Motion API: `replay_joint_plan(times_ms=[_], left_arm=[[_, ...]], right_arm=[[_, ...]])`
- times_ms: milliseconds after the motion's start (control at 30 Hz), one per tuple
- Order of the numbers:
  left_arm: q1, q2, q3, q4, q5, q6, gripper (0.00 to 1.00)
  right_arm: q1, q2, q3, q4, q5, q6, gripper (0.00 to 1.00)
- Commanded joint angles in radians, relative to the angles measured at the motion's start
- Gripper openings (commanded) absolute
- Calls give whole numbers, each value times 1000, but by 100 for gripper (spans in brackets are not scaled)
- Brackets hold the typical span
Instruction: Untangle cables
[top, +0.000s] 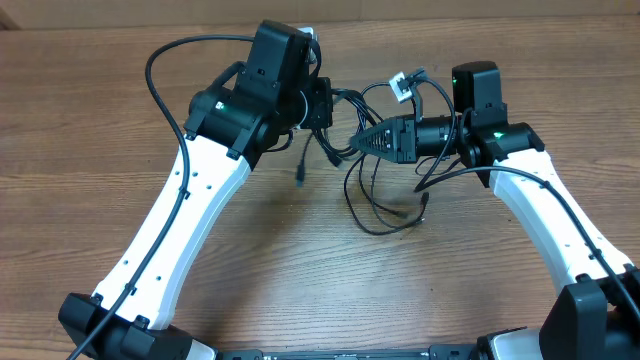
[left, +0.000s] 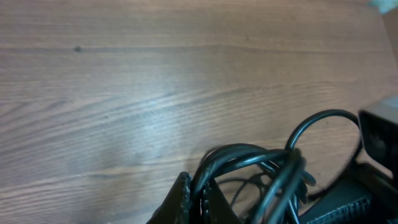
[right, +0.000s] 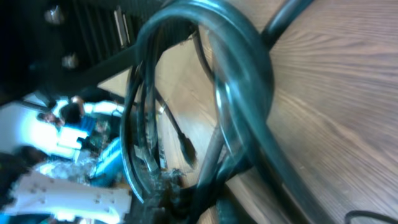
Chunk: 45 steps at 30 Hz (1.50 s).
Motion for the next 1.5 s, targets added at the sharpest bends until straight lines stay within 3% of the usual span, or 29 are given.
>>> replay_joint_plan(times_ms=[0, 100, 367, 500, 767, 1000, 1100, 1200, 1300, 1467], left_arm=[[13, -9, 2, 13, -50, 17, 4], [13, -9, 2, 3, -28, 58, 4], [13, -9, 2, -3, 35, 80, 4], [13, -9, 2, -4, 111, 187, 4], [13, -9, 2, -63, 142, 354, 4], [10, -9, 2, -34, 162, 293, 4], [3, -9, 2, -10, 204, 273, 4], [-7, -9, 2, 3, 216, 241, 4], [-13, -9, 2, 7, 216, 187, 4], [-15, -9, 2, 10, 234, 138, 4]], right_arm=[[28, -5, 18, 2, -50, -37, 57], [28, -5, 18, 2, -7, -29, 65], [28, -5, 18, 1, 66, -21, 68], [28, -5, 18, -11, 175, 13, 74], [28, -5, 18, -37, 358, 111, 75], [31, -5, 18, -36, 349, 111, 52], [47, -5, 18, -32, 350, 111, 52], [67, -5, 18, -23, 351, 111, 61], [75, -5, 18, -7, 359, 111, 62], [77, -5, 18, 18, 362, 111, 48]])
